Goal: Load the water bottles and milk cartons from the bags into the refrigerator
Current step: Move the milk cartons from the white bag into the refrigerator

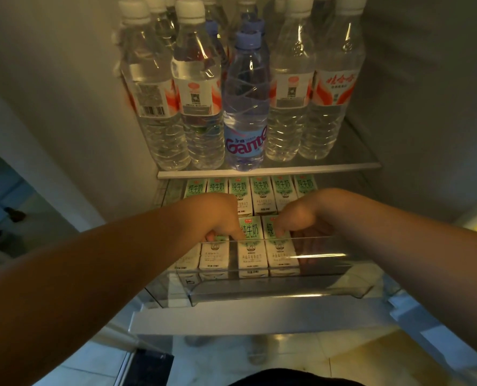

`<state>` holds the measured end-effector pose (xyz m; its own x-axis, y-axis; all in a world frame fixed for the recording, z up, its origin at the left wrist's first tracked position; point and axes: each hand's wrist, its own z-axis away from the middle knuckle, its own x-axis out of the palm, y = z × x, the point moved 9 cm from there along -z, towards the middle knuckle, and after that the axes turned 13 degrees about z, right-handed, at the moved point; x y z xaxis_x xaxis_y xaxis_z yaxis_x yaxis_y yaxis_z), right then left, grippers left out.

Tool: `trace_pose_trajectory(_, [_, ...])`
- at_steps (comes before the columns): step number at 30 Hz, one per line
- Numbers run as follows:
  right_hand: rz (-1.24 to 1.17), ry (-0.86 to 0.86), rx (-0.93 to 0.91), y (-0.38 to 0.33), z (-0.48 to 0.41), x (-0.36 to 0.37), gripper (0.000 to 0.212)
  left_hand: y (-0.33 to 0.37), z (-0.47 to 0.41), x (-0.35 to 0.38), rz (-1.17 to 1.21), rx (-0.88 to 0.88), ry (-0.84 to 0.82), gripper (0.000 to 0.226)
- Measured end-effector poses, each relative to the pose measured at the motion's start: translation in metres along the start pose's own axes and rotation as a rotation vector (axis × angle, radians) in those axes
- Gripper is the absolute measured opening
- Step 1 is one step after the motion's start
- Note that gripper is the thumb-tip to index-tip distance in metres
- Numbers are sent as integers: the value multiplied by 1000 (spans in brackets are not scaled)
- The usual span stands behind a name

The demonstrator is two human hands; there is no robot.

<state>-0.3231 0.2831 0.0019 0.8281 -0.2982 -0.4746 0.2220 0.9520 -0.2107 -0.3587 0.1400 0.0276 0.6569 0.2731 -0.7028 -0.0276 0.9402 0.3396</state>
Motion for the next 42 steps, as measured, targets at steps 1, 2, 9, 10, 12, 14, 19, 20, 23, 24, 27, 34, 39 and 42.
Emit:
trace_pose_trajectory(1, [-19, -1, -7, -2, -1, 0, 27, -1, 1, 1, -28, -17, -16, 49])
trace_pose_trajectory(2, [-47, 1, -16, -3, -1, -1, 26, -3, 1, 3, -45, -31, -30, 55])
trace_pose_trajectory(9, [-136, -46, -86, -13, -1, 2, 31, -4, -5, 5, -74, -50, -45, 61])
trace_pose_trajectory(10, [-134, -45, -90, -12, -2, 2, 32, -4, -6, 5, -71, -51, -44, 61])
trace_pose_trajectory(12, [-117, -39, -86, -10, -3, 3, 33, -4, -6, 6, -63, -55, -46, 62])
trace_pose_trajectory(14, [-95, -15, -82, -7, -4, 2, 30, -4, -7, 6, -63, -57, -52, 62])
trace_pose_trajectory(19, [-73, 174, -83, -3, 1, -15, 11, -5, -6, 2, 21, -26, -62, 49])
trace_pose_trajectory(20, [-75, 227, -100, -6, 5, -20, 10, -6, -6, -1, 62, -8, -55, 47])
trace_pose_trajectory(23, [13, 433, -193, -17, 26, -37, 21, -2, 3, -14, 140, 82, 32, 46])
trace_pose_trajectory(24, [35, 520, -234, -21, 35, -43, 24, 1, 9, -21, 124, 124, 86, 45])
trace_pose_trajectory(27, [-10, 745, -322, -27, 70, -50, 38, 13, 37, -38, 78, 255, 272, 46])
trace_pose_trajectory(34, [112, 1056, -292, -22, 132, -14, 35, 9, 108, -23, 207, 418, 449, 40])
trace_pose_trajectory(39, [257, 1357, -200, -6, 152, 25, 31, -1, 150, -9, 127, 496, 762, 28])
trace_pose_trajectory(42, [279, 1479, -196, 6, 156, 51, 41, -8, 163, 9, 66, 562, 979, 32])
